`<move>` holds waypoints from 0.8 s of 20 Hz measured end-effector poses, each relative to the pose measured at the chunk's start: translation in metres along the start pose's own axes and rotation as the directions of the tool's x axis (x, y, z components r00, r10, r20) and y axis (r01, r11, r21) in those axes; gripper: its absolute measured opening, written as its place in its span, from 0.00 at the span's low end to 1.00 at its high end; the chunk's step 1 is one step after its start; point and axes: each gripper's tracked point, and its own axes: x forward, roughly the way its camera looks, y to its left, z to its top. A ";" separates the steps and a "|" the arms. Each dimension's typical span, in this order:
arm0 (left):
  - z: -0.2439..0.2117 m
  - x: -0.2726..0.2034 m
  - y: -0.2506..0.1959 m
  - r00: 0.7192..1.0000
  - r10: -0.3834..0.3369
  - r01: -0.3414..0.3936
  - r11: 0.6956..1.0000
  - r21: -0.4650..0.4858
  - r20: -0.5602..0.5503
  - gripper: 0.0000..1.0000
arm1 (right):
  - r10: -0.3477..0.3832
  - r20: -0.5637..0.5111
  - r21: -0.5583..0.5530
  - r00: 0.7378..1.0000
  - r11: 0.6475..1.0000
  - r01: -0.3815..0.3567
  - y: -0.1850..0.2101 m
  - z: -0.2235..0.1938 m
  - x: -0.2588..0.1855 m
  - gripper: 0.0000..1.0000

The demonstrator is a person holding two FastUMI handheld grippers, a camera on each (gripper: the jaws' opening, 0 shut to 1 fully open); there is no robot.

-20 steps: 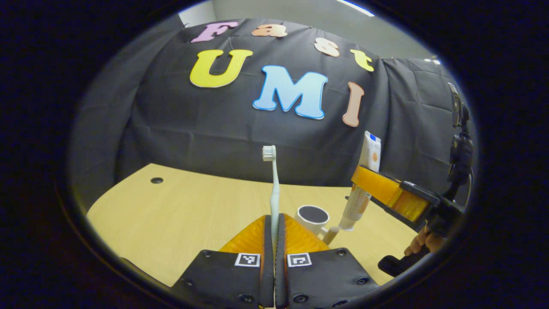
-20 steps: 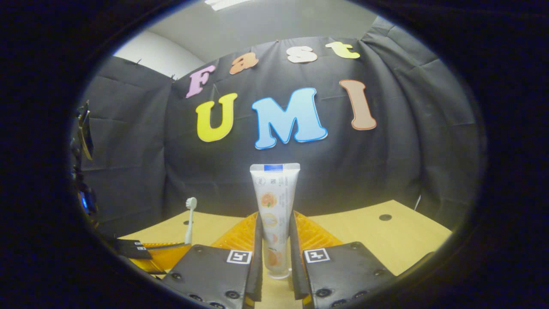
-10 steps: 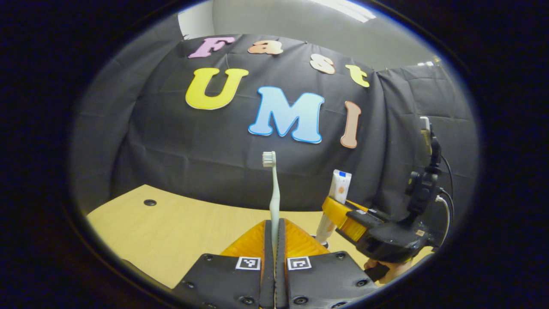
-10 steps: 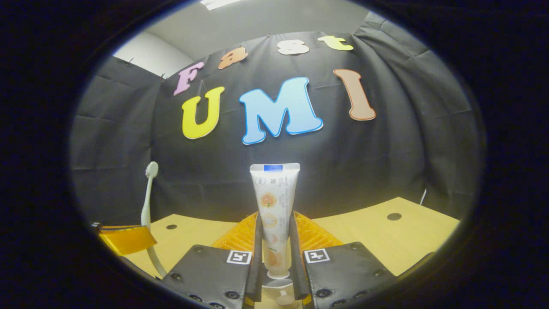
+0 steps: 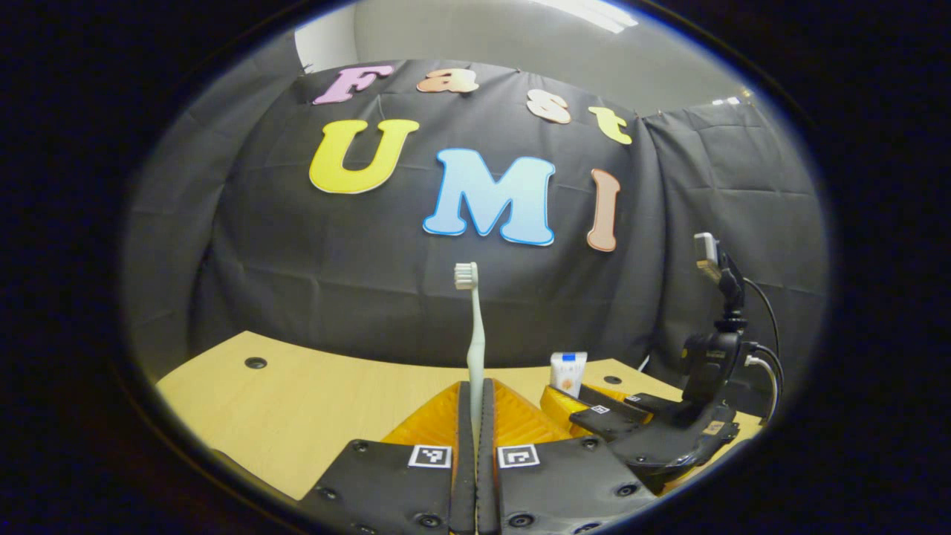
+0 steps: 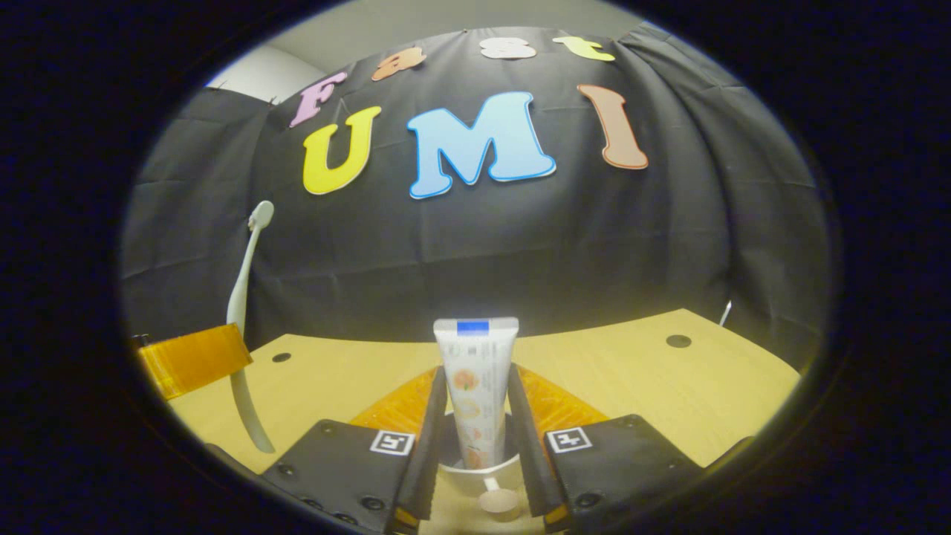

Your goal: Put the toothbrush and toothpaste on the desktop into the cup, then pick up the cup and place it on the coaster on the desktop.

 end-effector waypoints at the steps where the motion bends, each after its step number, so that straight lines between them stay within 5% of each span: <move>1: 0.000 0.003 0.000 1.000 -0.004 0.004 1.000 -0.003 -0.007 0.08 | -0.004 -0.003 -0.003 1.000 1.000 0.004 -0.002 0.000 -0.003 0.52; 3: 0.000 0.009 0.001 1.000 -0.005 0.005 1.000 0.000 -0.014 0.08 | -0.009 0.005 -0.012 1.000 1.000 0.009 -0.003 0.006 -0.008 0.47; 12: 0.020 0.046 -0.033 0.995 -0.085 0.086 0.996 -0.014 0.059 0.07 | -0.052 0.017 0.017 0.998 0.998 0.052 -0.034 0.051 -0.051 0.91; 16: 0.022 0.070 -0.054 0.982 -0.156 0.160 0.987 -0.031 0.107 0.08 | -0.099 0.026 0.009 0.995 0.995 0.098 -0.054 0.068 -0.085 0.89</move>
